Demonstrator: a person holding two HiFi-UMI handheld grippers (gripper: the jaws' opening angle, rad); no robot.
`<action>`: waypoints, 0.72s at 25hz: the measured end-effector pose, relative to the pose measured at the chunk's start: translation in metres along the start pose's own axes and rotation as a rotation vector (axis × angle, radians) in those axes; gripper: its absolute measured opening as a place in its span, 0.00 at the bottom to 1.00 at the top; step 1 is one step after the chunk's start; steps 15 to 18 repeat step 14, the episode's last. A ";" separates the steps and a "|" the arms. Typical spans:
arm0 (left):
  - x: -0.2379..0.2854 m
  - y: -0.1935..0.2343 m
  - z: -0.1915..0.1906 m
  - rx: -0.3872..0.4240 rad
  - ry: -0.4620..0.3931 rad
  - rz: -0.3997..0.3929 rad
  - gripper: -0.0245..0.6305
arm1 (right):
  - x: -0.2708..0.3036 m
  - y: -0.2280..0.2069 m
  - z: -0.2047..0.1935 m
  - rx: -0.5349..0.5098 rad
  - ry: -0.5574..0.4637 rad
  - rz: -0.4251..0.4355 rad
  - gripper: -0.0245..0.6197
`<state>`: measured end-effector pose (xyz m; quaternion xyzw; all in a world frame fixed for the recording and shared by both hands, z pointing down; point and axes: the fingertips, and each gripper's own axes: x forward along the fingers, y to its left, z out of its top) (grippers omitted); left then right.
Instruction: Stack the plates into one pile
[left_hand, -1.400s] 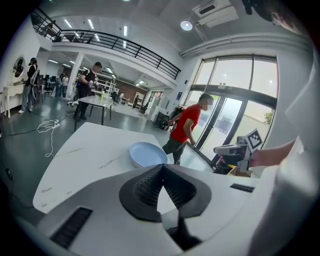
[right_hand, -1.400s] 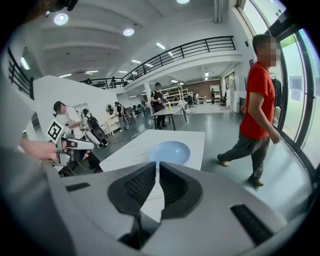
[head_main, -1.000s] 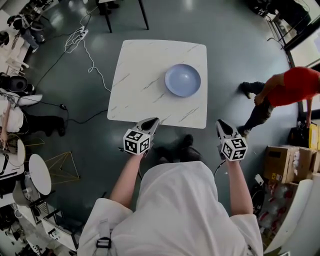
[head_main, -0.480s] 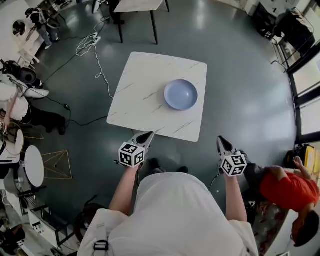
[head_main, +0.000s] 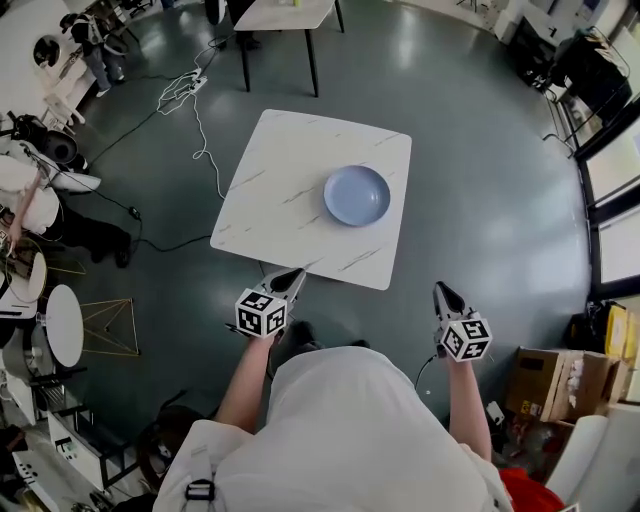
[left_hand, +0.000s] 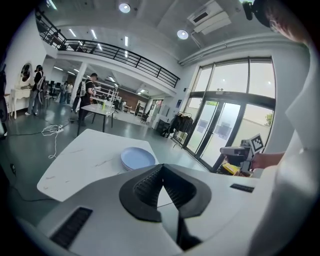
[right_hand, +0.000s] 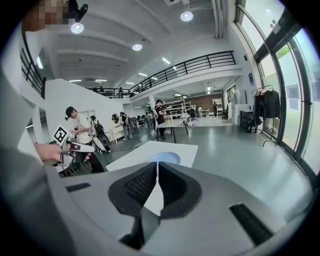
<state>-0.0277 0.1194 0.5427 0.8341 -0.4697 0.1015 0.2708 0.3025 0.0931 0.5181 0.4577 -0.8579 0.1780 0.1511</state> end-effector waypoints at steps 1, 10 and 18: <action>0.000 -0.001 0.001 0.000 -0.002 0.001 0.06 | 0.000 -0.001 0.000 0.005 -0.002 0.001 0.09; 0.001 -0.001 0.009 0.007 -0.021 0.010 0.06 | 0.011 0.003 0.011 0.004 -0.025 0.020 0.09; 0.003 0.000 0.011 0.008 -0.021 0.009 0.06 | 0.016 0.006 0.012 -0.002 -0.029 0.028 0.09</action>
